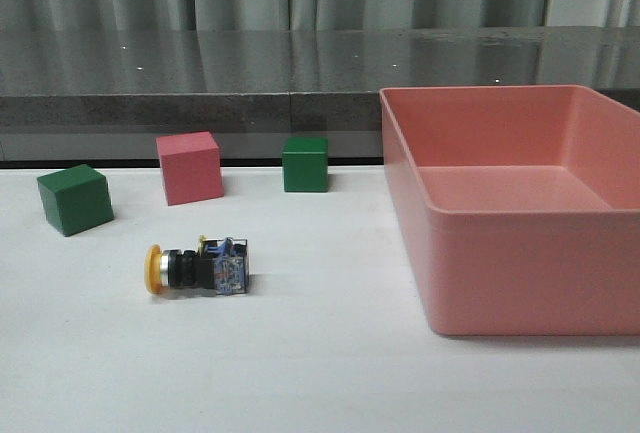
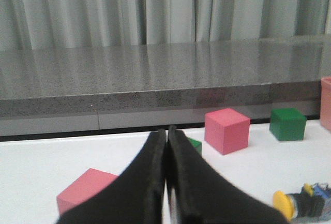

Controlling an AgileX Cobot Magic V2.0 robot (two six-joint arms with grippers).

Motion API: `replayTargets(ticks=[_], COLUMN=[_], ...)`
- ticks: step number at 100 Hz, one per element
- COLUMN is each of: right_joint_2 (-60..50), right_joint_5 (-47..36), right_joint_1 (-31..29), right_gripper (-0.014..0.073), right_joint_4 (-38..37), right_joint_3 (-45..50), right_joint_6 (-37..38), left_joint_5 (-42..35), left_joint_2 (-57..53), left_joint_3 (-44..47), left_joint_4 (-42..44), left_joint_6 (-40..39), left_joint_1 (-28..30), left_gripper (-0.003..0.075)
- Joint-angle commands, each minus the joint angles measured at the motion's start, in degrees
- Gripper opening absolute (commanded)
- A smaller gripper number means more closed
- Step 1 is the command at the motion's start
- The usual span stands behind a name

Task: Place and stand button with both arms
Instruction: 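Raise the right gripper away from the button, then lower the left gripper and grasp the lying button by its body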

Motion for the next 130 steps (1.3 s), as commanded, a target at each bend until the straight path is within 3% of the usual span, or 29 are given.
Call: replayTargets(ticks=[1,11,30,45,71,76,83,90,91,102,107,117,122,130], right_joint_2=[-4.2,-6.9,-7.2,-7.2,-7.2,-7.2,-7.2,-7.2,-7.2,-7.2,-7.2,-7.2,-7.2,-7.2], right_joint_5=[-2.9,-3.1,-3.1,-3.3,-3.5,-3.6,-3.9,-4.2,-4.2,-4.4,-4.4,-4.4,-4.4,-4.5], right_joint_1=[-1.8,-2.0,-2.0,-2.0,-2.0,-2.0,-2.0,-2.0,-2.0,-2.0,-2.0,-2.0,-2.0,-2.0], right_gripper=[-0.0062,-0.0062,-0.0062,-0.0062,-0.0062,-0.0062,-0.0062,-0.0062,-0.0062,-0.0062,-0.0062,-0.0062,-0.0062,-0.0062], right_joint_4=[-0.1,-0.4,-0.4,-0.4,-0.4,-0.4,-0.4,-0.4,-0.4,-0.4,-0.4,-0.4,-0.4,-0.4], right_joint_3=[1.0,2.6,2.8,2.8,2.8,2.8,2.8,2.8,2.8,2.8,2.8,2.8,3.0,3.3], right_joint_6=[0.1,0.1,0.1,0.1,0.1,0.1,0.1,0.1,0.1,0.1,0.1,0.1,0.1,0.1], left_joint_5=[-6.8,-5.3,5.1,9.7,22.0,24.2,28.3,31.8,32.2,32.0,32.7,32.5,32.1,32.7], left_joint_2=[-1.8,-1.6,4.6,17.5,46.1,50.7,56.5,61.5,62.4,68.2,70.4,73.9,75.6,78.7], left_joint_3=[2.3,0.2,-9.5,-20.3,-43.9,-48.0,-53.3,-57.6,-58.6,-62.0,-63.0,-63.5,-63.5,-63.5], left_joint_4=[-8.6,-16.6,-16.6,-16.5,-16.6,-16.6,-16.6,-16.6,-16.6,-16.9,-19.1,-24.4,-28.0,-39.3], left_joint_6=[-0.5,-0.5,-0.1,3.5,19.6,22.0,24.5,26.3,26.4,26.5,26.3,28.2,34.0,49.7], left_joint_1=[-0.1,-0.1,-0.1,-0.1,-0.1,-0.1,-0.1,-0.1,-0.1,-0.1,-0.1,-0.3,-0.7,-0.7], left_gripper=[-0.0020,-0.0020,-0.0020,-0.0020,-0.0012,0.0025,0.0147,0.0344,0.0409,0.0643,0.0681,0.0676,0.0672,0.0672])
